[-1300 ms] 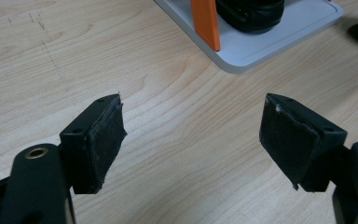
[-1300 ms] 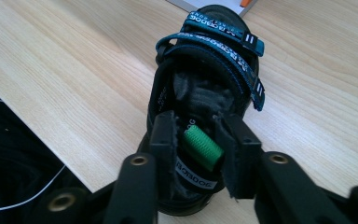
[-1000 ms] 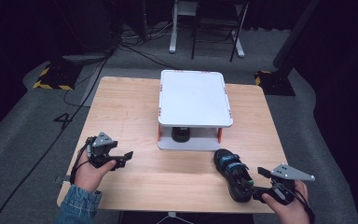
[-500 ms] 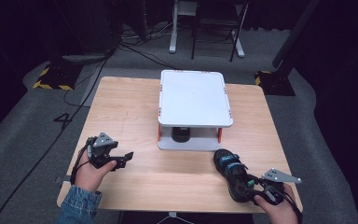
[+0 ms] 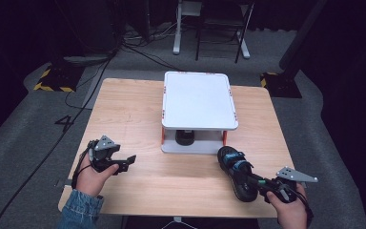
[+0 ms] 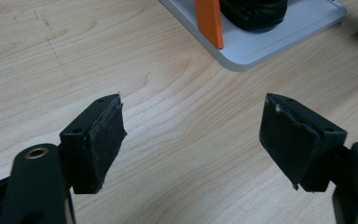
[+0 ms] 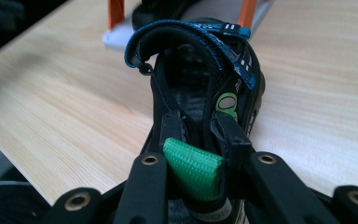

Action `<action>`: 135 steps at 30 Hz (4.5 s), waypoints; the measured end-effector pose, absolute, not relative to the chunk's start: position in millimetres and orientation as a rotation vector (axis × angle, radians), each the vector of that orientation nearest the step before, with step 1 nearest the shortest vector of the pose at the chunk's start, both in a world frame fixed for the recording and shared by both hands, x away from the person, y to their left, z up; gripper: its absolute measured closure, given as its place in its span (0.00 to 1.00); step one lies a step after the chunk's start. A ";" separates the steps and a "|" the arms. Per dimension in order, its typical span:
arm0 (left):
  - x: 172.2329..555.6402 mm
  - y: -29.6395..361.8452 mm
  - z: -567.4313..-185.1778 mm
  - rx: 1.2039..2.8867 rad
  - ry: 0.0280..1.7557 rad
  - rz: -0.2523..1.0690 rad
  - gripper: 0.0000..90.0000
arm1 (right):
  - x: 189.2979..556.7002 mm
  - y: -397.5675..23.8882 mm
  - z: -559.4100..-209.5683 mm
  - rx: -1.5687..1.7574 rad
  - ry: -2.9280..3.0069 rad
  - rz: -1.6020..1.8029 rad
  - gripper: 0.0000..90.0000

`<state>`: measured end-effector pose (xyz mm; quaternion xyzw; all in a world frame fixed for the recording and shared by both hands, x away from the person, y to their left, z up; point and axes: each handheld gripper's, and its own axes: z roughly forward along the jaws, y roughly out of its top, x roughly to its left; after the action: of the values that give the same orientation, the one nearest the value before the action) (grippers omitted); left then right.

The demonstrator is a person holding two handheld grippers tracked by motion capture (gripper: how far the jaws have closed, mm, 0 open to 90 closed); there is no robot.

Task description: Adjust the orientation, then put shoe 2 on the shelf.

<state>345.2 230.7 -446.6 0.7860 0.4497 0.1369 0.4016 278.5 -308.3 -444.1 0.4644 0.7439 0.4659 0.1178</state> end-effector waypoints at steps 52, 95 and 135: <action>318.0 265.6 -445.4 1.926 1.220 0.404 0.25 | 398.6 -190.2 -460.9 1.459 1.921 1.367 0.45; 319.1 262.7 -447.7 1.935 1.221 0.393 0.25 | 404.7 -188.8 -484.8 1.166 2.253 1.143 0.78; 310.3 284.6 -435.7 1.927 1.185 0.442 0.19 | 341.1 -341.7 -392.6 1.204 2.147 1.256 0.17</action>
<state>310.3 284.6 -435.7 0.7640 0.4697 0.1753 0.4063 341.1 -341.7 -392.6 0.4279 0.7630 0.4465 0.1880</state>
